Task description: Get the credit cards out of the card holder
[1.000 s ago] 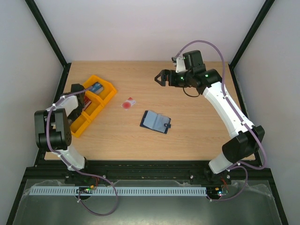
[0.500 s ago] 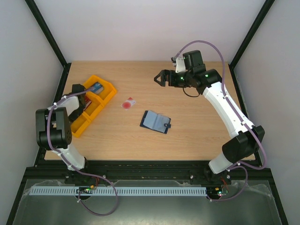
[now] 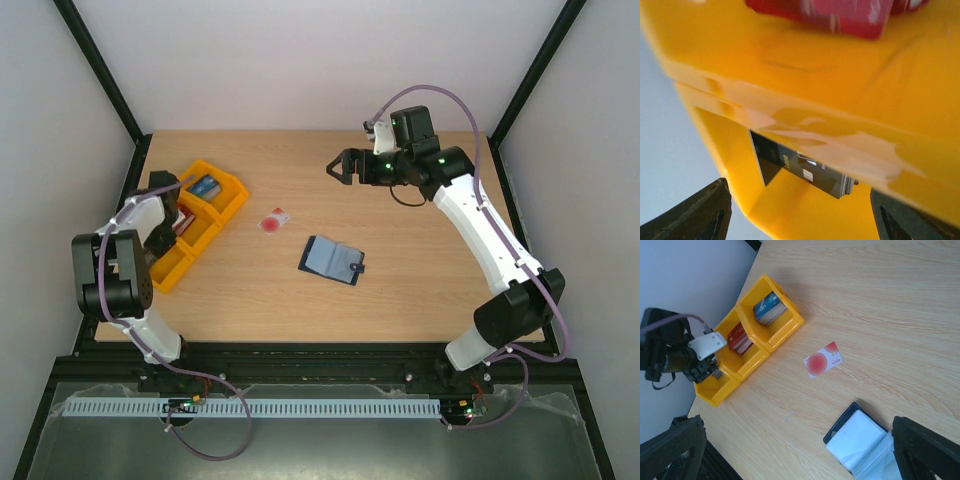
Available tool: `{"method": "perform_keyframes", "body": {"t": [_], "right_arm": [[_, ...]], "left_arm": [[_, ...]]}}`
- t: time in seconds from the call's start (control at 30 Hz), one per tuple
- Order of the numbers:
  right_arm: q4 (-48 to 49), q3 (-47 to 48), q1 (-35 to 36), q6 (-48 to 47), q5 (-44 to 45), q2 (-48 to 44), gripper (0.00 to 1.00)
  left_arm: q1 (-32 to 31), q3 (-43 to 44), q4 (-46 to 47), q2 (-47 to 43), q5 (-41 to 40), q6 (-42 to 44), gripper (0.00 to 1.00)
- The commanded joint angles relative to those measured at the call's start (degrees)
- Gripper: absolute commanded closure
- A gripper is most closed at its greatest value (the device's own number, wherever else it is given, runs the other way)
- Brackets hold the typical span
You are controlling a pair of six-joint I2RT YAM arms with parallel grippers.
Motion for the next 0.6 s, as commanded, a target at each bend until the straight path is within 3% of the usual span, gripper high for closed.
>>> {"method": "perform_keyframes", "body": {"t": [0.0,0.17,0.27,0.37,0.57], "right_arm": [[-0.78,1.52,-0.17,-0.83,-1.02,-1.46,0.01],[3.53,-1.65,-0.09,3.80,-2.36,-0.61,0.01],[4.34,-4.90,0.19,6.33,0.01,-0.10,0.01],[1.34,-9.35,1.81,7.49,9.03,0.13,0.02],[-1.98,-22.33,4.73,9.19,18.02,0.77,0.22]], "left_arm": [[-0.17,9.38,-9.87,-1.44,10.99,-3.26,0.22],[-1.84,24.53,-24.62,-0.79,37.51,-5.08,0.18],[-7.11,29.77,-27.00,-0.41,41.11,-10.22,0.18],[-15.21,32.88,-26.31,-0.82,41.61,-14.53,0.18],[-27.17,34.32,-21.74,0.84,55.89,-26.69,0.11]]}}
